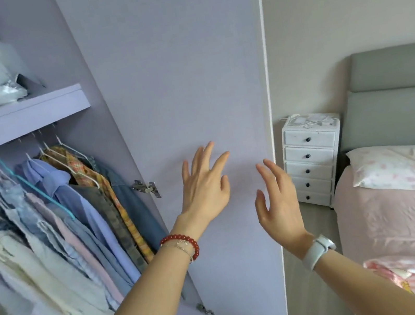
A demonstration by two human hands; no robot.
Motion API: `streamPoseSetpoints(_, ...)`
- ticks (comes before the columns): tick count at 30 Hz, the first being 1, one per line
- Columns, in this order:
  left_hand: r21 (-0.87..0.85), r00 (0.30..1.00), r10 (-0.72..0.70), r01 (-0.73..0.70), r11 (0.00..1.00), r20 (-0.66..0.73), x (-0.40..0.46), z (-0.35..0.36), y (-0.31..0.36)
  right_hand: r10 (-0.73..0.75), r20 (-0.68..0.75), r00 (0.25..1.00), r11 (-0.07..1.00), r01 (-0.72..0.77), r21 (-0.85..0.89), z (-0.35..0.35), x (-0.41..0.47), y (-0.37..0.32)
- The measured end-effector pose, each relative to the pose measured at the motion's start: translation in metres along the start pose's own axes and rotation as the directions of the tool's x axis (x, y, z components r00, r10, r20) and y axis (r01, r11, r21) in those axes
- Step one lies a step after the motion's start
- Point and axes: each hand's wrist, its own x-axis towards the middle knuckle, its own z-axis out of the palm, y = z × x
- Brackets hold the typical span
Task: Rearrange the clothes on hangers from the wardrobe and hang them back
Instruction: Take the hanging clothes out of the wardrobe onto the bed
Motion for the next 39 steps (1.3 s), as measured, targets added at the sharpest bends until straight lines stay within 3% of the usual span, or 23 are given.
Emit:
streamPoseSetpoints(2, 0.031, 0.995, -0.041, 0.044, 0.999, -0.088, -0.024, -0.005, -0.025, -0.106, 0.059, 0.993, 0.994, 0.107, -0.007, 0.013, -0.003, -0.016)
streamPoseSetpoints(5, 0.11, 0.984, -0.134, 0.147, 0.983, -0.117, -0.059, -0.021, -0.074, -0.156, 0.164, 0.974, 0.988, 0.155, 0.019, 0.046, -0.009, -0.04)
streamPoseSetpoints(14, 0.277, 0.886, -0.429, 0.463, 0.842, -0.175, -0.123, -0.083, -0.215, -0.239, 0.447, 0.862, 0.966, 0.164, 0.2, 0.173, 0.008, -0.114)
streamPoseSetpoints(20, 0.398, 0.886, -0.414, 0.463, 0.792, -0.207, -0.09, -0.093, -0.285, -0.271, 0.489, 0.829, 0.942, 0.123, 0.314, 0.274, 0.073, -0.148)
streamPoseSetpoints(23, 0.448, 0.886, -0.447, 0.452, 0.771, -0.124, -0.057, -0.091, -0.316, -0.233, 0.523, 0.82, 0.947, 0.07, 0.313, 0.324, 0.112, -0.155)
streamPoseSetpoints(26, 0.513, 0.821, -0.57, 0.505, 0.695, -0.035, -0.035, -0.078, -0.348, -0.17, 0.571, 0.803, 0.961, 0.006, 0.277, 0.369, 0.149, -0.161)
streamPoseSetpoints(29, 0.551, 0.768, -0.638, 0.559, 0.62, -0.061, -0.037, -0.065, -0.372, -0.126, 0.635, 0.762, 0.969, -0.042, 0.242, 0.403, 0.172, -0.171)
streamPoseSetpoints(36, 0.494, 0.811, -0.56, 0.562, 0.664, -0.169, -0.055, -0.059, -0.385, -0.048, 0.766, 0.641, 0.986, -0.092, 0.138, 0.439, 0.184, -0.188)
streamPoseSetpoints(39, 0.489, 0.813, -0.554, 0.562, 0.667, -0.18, -0.062, -0.059, -0.39, -0.058, 0.7, 0.712, 0.991, -0.042, 0.125, 0.437, 0.179, -0.192)
